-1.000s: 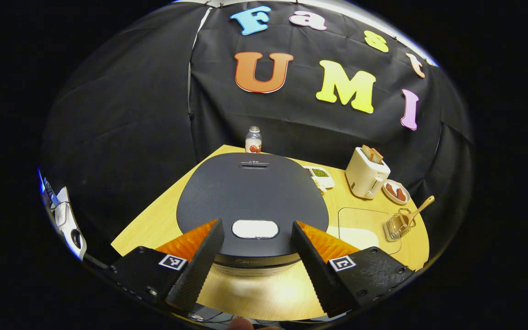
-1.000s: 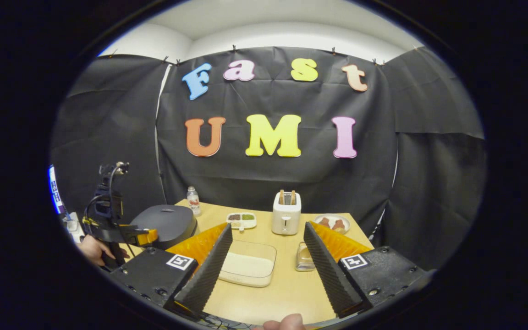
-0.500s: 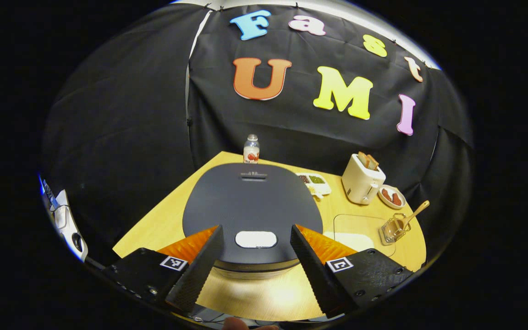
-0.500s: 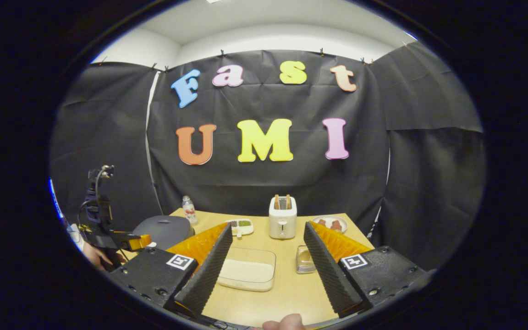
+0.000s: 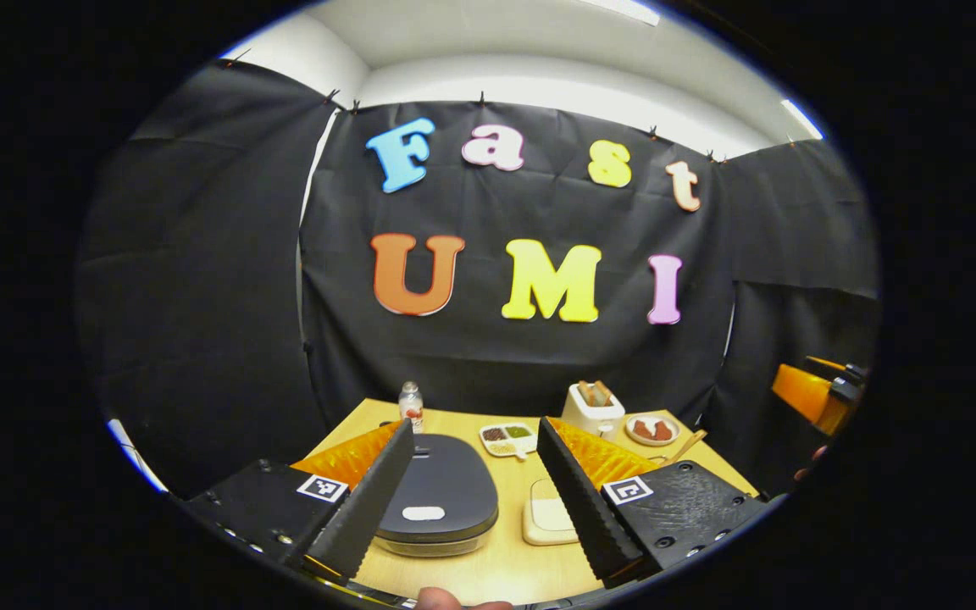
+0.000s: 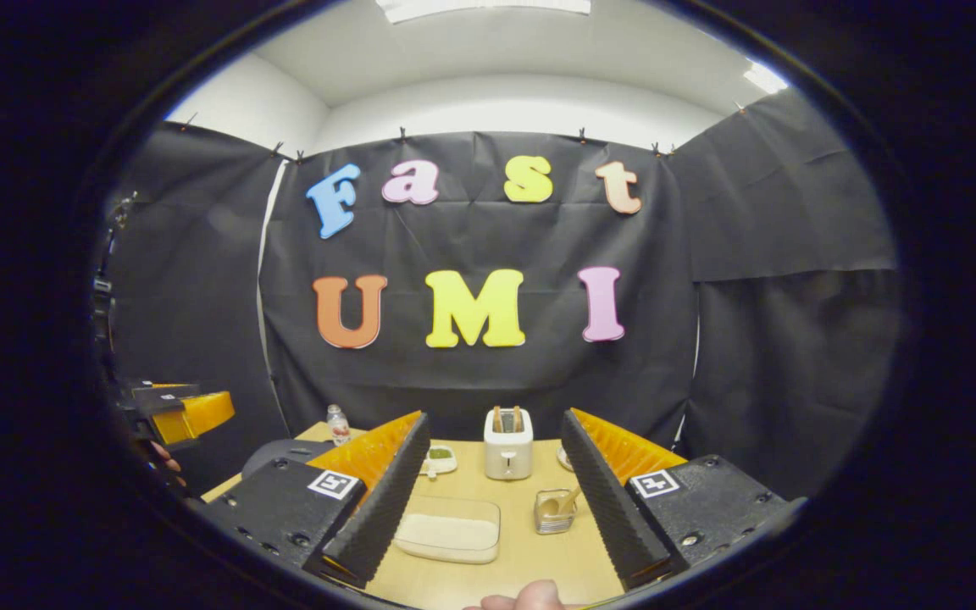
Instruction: Close the left gripper, press the button to open the rice cooker; take a wooden spoon from the chopstick holder with the right hand, scoop a spoonful of rice and pour it into the rice cooker, then put the wooden spoon back into the chopstick holder.
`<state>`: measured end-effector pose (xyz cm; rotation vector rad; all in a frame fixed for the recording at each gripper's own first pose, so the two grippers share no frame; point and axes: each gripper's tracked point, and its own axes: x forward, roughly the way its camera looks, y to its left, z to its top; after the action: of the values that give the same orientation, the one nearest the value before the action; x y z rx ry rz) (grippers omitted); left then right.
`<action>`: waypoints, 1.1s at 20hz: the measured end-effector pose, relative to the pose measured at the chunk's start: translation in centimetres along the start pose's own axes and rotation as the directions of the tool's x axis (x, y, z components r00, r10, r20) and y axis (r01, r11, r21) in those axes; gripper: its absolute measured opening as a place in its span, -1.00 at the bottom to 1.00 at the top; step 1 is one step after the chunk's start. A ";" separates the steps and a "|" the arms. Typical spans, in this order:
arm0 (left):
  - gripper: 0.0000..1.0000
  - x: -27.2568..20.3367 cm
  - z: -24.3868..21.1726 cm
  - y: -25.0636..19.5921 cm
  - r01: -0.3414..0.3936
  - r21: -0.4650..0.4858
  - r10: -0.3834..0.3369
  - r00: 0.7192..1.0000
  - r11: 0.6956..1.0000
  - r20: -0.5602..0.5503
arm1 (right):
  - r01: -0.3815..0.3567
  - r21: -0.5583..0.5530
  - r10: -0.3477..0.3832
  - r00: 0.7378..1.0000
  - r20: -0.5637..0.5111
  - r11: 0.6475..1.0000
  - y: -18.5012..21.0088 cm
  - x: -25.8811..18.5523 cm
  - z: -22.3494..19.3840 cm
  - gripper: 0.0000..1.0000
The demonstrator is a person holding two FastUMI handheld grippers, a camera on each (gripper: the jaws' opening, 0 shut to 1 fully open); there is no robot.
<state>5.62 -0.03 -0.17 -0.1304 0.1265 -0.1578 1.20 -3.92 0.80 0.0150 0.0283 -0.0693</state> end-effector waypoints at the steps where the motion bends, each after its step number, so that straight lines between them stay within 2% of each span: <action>1: 0.88 -0.5 0.7 -0.7 0.014 0.007 -0.014 1.000 1.000 0.020 | 0.006 -0.009 -0.006 1.000 0.017 1.000 0.2 -0.2 0.5 0.93; 2: 0.89 -1.1 1.2 -1.1 0.018 0.019 -0.019 0.999 1.000 0.034 | 0.010 -0.024 -0.010 1.000 0.029 1.000 0.2 -0.4 0.9 1.00; 5: 0.88 -2.4 1.8 -2.8 0.044 0.016 -0.045 0.998 0.999 0.053 | -0.009 -0.031 0.011 0.999 0.050 0.999 1.3 -0.8 1.5 1.00; 6: 0.88 -2.8 1.9 -3.2 0.052 0.008 -0.052 0.997 0.999 0.059 | -0.013 -0.025 0.015 0.998 0.056 1.000 1.4 -1.0 1.7 0.93; 9: 0.88 -3.4 2.7 -4.0 0.063 -0.002 -0.063 0.995 0.998 0.077 | -0.034 -0.012 0.034 0.999 0.036 0.999 1.7 -1.0 1.2 1.00; 17: 0.88 -3.4 3.4 -4.8 0.051 0.018 -0.052 0.994 0.999 0.092 | -0.047 0.029 0.047 0.999 0.025 0.998 1.5 -1.4 1.3 1.00; 18: 0.88 -3.4 3.2 -4.9 0.050 0.020 -0.051 0.994 0.999 0.093 | -0.043 0.031 0.043 0.999 0.024 0.999 1.2 -1.5 1.2 0.93; 22: 0.88 -3.6 3.3 -5.3 0.054 0.027 -0.057 0.994 0.998 0.093 | -0.041 0.041 0.040 0.999 0.019 0.998 1.1 -1.6 1.1 1.00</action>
<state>1.72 -4.26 4.18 -0.1171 0.0273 -0.2082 -0.32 -2.77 2.01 0.0562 0.0087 -0.0297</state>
